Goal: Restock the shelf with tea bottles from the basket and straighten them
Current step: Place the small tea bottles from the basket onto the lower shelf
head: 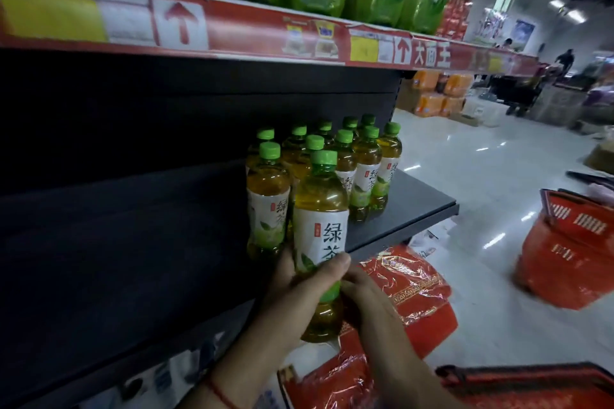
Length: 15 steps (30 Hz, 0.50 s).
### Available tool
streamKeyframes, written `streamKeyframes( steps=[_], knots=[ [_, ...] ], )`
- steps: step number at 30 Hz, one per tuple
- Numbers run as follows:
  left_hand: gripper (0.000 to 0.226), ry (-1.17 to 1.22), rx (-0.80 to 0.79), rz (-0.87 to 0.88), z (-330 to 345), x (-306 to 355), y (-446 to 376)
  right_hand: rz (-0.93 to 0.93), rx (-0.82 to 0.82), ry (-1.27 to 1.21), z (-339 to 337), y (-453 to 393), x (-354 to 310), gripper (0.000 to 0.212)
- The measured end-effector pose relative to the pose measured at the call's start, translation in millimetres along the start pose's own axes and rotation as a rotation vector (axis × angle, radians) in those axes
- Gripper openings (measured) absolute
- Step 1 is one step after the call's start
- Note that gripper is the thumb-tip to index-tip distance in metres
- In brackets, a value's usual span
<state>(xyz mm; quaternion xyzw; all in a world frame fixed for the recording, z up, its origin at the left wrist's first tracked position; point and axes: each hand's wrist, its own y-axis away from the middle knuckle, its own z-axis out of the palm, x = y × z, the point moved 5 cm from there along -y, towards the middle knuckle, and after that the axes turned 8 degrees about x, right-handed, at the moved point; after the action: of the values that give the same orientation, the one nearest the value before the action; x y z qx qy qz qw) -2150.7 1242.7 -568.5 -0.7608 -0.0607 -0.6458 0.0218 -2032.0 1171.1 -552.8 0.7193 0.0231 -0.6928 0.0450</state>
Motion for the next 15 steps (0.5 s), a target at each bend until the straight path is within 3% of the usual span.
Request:
streamKeyframes(
  steps=[3,5,8,10,15],
  knots=[
    [0.044,0.151,0.092,-0.102,-40.1,-3.4,26.8,-0.084,0.017,0.05,30.3,16.9,-23.3,0.025],
    [0.058,0.267,0.12,-0.053,-68.9,5.4,54.3,-0.138,-0.042,0.106,50.5,16.3,-26.9,0.036],
    [0.047,0.339,0.154,-0.028,-100.3,8.5,69.8,-0.189,-0.093,0.152,82.6,13.5,-27.0,0.043],
    [0.038,0.306,0.188,-0.003,-119.3,12.6,75.6,-0.255,-0.137,0.182,100.2,12.3,-27.1,0.051],
    [0.043,0.179,0.23,0.052,-150.6,8.1,62.7,-0.308,-0.116,0.268,131.1,-10.8,-28.2,0.055]
  ],
)
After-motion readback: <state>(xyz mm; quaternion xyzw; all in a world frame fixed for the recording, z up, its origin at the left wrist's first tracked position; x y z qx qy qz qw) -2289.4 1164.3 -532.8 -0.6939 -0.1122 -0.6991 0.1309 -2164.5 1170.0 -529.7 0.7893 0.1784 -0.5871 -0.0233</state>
